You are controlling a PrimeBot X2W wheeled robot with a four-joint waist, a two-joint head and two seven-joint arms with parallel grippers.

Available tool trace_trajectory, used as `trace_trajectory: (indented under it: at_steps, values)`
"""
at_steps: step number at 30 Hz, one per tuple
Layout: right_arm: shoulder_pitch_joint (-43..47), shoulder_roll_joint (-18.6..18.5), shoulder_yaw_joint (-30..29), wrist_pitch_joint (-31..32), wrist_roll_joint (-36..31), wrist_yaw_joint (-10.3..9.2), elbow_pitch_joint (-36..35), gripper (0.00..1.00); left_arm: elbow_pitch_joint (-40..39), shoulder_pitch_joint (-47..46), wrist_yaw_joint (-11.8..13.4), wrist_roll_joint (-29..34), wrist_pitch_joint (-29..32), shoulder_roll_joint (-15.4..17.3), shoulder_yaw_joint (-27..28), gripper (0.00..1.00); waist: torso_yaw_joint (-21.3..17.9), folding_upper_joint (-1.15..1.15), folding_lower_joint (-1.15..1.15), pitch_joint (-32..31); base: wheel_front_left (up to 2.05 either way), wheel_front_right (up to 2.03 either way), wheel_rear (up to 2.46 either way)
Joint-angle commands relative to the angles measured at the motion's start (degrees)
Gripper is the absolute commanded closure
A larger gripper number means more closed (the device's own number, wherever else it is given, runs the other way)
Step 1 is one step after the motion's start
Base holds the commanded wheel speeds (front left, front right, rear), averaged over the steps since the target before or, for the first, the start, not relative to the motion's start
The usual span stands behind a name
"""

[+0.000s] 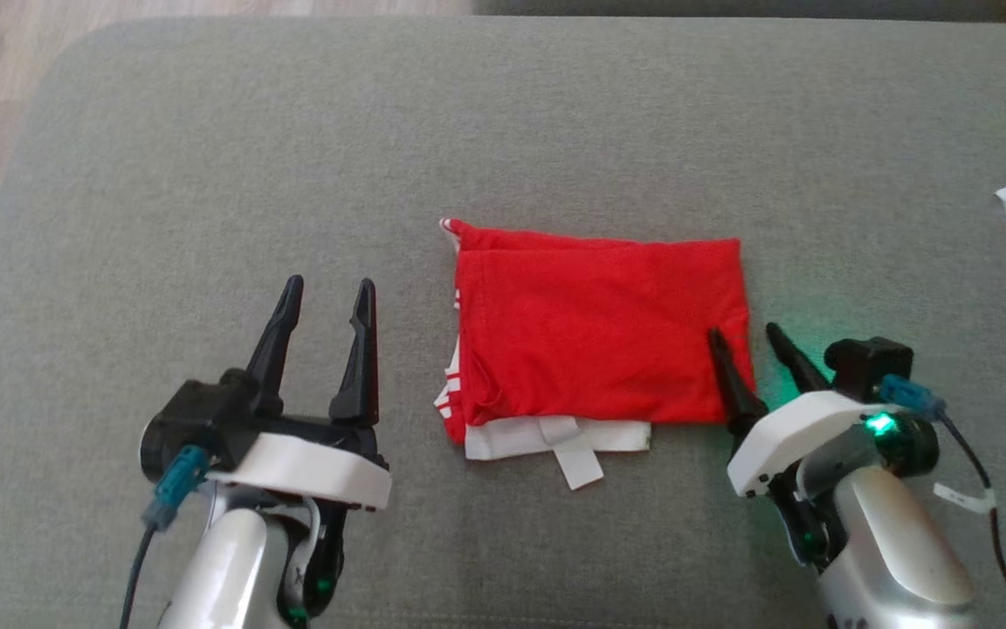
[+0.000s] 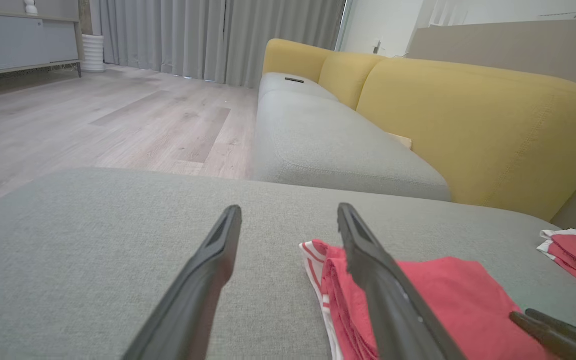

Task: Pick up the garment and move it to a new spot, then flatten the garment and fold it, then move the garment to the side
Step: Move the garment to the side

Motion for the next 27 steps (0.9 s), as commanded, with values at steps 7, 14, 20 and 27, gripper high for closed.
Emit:
trace_trajectory:
  at_steps: [7,14,20,27]
  values:
    - [-5.47,0.1,5.06,2.51,7.24,0.39,6.98,0.0,-1.75,-2.75,0.32,-0.63,-0.33,0.1,0.92,0.0,1.56,0.0,0.0,1.27,0.0,0.0,0.0]
    - [-8.53,0.1,10.76,4.59,11.68,0.39,12.38,0.52,-1.9,-3.19,0.74,-0.96,-0.33,0.1,0.76,0.0,1.18,0.0,0.0,1.56,0.0,0.0,0.0]
    - [-11.25,0.1,11.16,0.66,8.42,0.39,14.67,1.0,-1.8,-3.13,0.76,-0.71,-0.33,0.1,1.5,0.0,-0.59,0.0,0.0,0.55,0.0,0.0,0.0]
    - [-14.96,-2.35,8.71,-4.25,-6.34,0.39,11.97,1.0,-2.33,-2.54,0.36,-0.27,-0.33,0.1,1.62,0.0,-4.23,0.0,0.0,-0.92,0.0,0.0,0.0]
